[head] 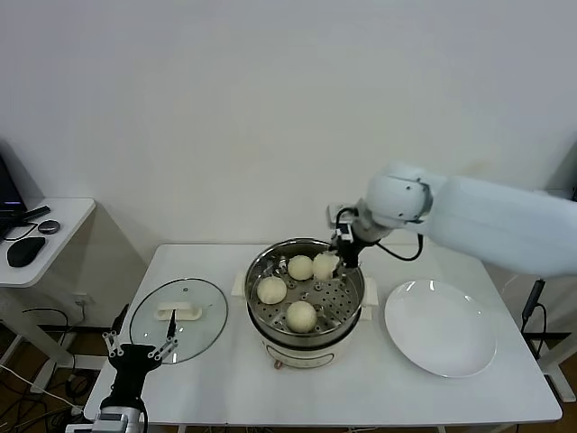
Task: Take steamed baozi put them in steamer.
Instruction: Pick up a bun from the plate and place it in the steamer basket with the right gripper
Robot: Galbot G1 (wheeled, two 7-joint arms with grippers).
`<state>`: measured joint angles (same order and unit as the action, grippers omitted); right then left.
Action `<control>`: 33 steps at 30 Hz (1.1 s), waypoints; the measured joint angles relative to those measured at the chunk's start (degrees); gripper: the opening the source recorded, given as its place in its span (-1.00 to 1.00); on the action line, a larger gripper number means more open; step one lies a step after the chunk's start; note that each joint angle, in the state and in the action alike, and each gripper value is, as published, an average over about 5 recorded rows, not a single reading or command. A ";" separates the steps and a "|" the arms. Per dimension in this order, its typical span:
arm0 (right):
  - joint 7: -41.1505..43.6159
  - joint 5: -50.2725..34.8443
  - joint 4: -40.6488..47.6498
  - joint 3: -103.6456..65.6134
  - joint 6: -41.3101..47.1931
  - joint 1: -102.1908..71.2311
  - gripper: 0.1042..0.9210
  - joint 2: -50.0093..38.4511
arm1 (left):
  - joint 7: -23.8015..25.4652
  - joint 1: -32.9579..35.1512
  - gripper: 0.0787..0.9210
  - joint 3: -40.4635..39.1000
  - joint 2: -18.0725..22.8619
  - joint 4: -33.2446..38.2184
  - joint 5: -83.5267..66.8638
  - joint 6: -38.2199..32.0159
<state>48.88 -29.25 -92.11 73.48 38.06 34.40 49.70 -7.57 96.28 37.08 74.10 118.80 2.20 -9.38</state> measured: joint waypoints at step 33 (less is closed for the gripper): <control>-3.23 2.81 2.97 -3.98 3.36 -9.27 0.70 1.05 | 0.07 -0.45 0.77 0.58 0.11 0.33 -0.07 -0.10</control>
<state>45.65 -26.44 -89.13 69.50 41.42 25.13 50.75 -7.50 95.83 37.67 74.21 119.13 2.13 -9.48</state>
